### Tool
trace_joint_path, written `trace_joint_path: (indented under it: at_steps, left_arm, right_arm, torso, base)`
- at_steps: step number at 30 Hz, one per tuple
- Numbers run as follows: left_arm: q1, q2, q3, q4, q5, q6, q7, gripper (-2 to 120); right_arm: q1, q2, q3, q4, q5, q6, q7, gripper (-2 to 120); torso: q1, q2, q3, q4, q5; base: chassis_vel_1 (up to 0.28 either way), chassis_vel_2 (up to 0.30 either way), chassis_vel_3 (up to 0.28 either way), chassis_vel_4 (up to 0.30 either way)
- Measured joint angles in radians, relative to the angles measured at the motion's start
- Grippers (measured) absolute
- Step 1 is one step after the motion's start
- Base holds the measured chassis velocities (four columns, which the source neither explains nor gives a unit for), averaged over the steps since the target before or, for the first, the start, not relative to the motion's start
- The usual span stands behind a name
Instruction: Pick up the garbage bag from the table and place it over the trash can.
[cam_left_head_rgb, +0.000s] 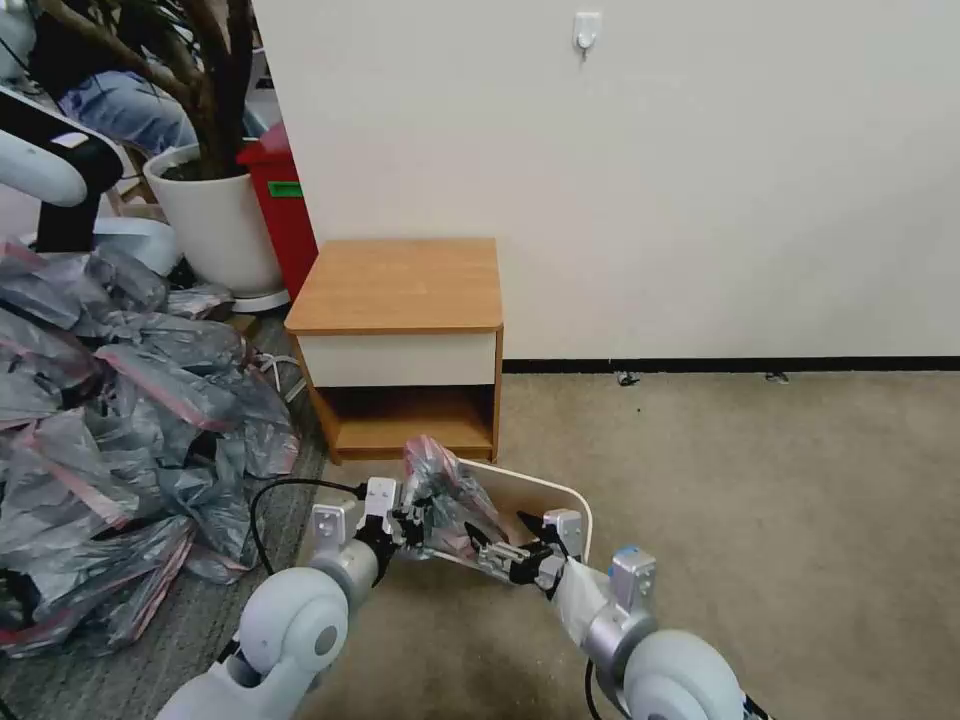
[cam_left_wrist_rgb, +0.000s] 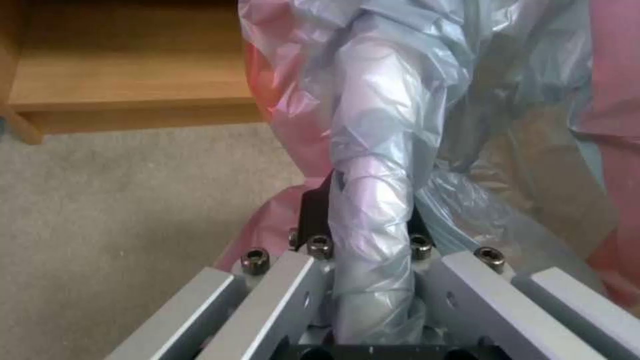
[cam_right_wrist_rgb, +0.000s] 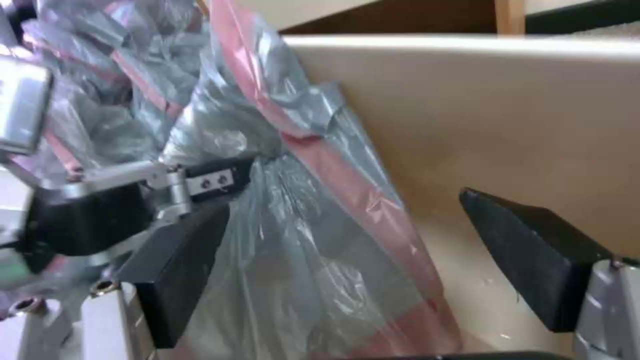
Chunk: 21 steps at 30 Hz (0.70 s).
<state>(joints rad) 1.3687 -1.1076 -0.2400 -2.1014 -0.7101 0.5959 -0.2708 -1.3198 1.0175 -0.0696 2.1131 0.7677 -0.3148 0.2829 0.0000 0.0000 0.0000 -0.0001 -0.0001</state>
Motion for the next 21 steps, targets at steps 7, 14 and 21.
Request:
trace_joint_path:
  at_steps: [7, 14, 21]
  left_arm:
    - [0.004, -0.012, 0.006, -0.001, 0.006, -0.003, 0.002, 3]
    - [0.008, -0.019, 0.009, -0.003, 0.007, -0.005, 0.004, 3]
    - [0.006, -0.012, 0.009, -0.006, 0.007, -0.006, 0.005, 3]
  right_arm:
    - [0.061, 0.008, -0.041, -0.043, 0.011, -0.016, 0.026, 89]
    - [0.101, 0.027, -0.063, -0.121, 0.017, -0.016, 0.040, 85]
    - [0.099, 0.032, -0.062, -0.140, 0.016, -0.009, 0.041, 71]
  torso:
    - [0.000, 0.000, 0.000, 0.0000, 0.0000]
    - [0.000, 0.000, 0.000, 0.0001, 0.0001]
    - [0.000, 0.000, 0.000, 0.0000, 0.0000]
  base:
    - [0.000, 0.000, 0.000, 0.000]
    - [0.000, 0.000, 0.000, 0.000]
    - [0.000, 0.000, 0.000, 0.000]
